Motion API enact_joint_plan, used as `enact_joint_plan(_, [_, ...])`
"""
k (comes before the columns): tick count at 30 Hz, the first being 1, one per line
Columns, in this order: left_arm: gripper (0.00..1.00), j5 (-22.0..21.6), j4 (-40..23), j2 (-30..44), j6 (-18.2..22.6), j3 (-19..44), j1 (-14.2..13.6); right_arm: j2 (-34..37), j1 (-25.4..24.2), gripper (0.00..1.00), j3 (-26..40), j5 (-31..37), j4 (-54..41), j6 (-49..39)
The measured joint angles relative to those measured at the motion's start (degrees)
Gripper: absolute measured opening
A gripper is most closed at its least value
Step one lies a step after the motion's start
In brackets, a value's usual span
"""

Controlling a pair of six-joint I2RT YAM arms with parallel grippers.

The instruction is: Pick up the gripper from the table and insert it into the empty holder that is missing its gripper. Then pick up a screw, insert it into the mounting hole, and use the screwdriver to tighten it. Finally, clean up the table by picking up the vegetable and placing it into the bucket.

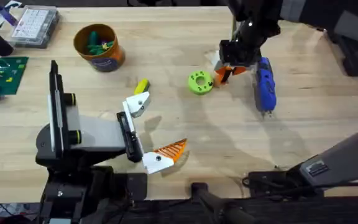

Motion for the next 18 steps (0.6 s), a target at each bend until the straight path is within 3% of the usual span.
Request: enact_joint_plan(18, [0.989, 0.0, 0.0, 0.0, 0.0, 0.0, 0.0, 0.0, 0.1, 0.396, 0.0, 0.0, 0.1, 0.0])
